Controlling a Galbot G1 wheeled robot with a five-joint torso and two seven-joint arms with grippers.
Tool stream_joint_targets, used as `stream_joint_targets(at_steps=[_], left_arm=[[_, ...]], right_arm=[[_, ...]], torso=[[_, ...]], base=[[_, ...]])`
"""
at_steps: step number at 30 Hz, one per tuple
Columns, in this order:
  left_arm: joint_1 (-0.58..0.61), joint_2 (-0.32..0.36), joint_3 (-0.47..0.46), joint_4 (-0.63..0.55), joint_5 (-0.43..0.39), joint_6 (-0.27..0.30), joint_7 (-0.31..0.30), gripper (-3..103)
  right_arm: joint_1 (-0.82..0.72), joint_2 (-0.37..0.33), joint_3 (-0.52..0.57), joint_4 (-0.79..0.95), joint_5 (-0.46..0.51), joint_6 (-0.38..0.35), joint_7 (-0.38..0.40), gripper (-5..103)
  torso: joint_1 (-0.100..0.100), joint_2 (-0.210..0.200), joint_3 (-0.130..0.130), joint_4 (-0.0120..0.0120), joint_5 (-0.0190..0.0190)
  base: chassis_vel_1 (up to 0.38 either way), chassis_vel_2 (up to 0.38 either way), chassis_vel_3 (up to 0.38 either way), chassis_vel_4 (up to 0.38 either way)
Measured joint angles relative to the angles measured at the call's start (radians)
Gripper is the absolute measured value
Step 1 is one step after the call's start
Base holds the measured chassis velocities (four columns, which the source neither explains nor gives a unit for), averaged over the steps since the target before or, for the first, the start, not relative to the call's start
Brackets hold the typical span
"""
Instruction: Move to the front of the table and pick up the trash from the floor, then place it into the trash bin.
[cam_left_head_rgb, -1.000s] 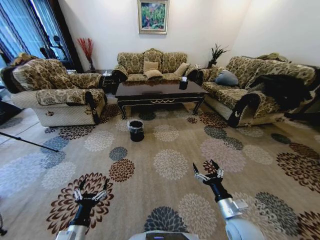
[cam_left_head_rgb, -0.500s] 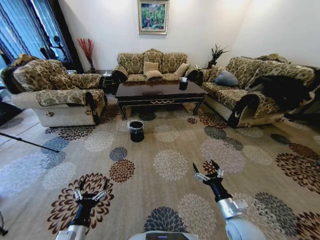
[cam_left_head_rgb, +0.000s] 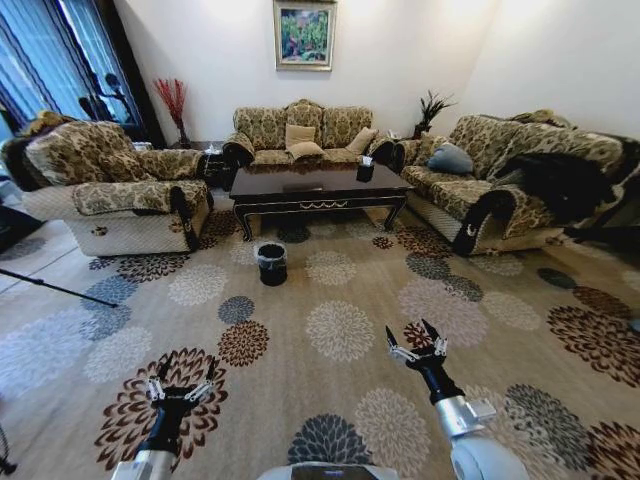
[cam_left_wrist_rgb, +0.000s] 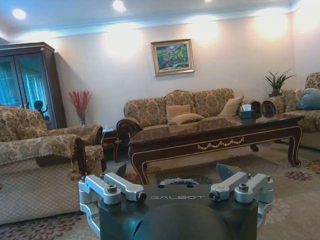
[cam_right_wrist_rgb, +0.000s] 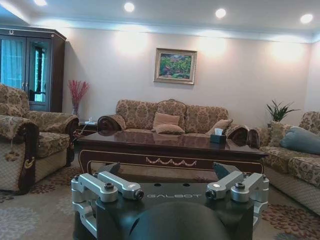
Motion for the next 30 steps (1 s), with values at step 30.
stream_joint_targets(at_steps=[30], left_arm=[[0.000,0.000,0.000,0.000,0.000,0.000,0.000,100]], right_arm=[[0.000,0.000,0.000,0.000,0.000,0.000,0.000,100]], torso=[[0.057,0.130,0.073,0.0001,0.0000]], base=[[0.000,0.000,0.000,0.000]])
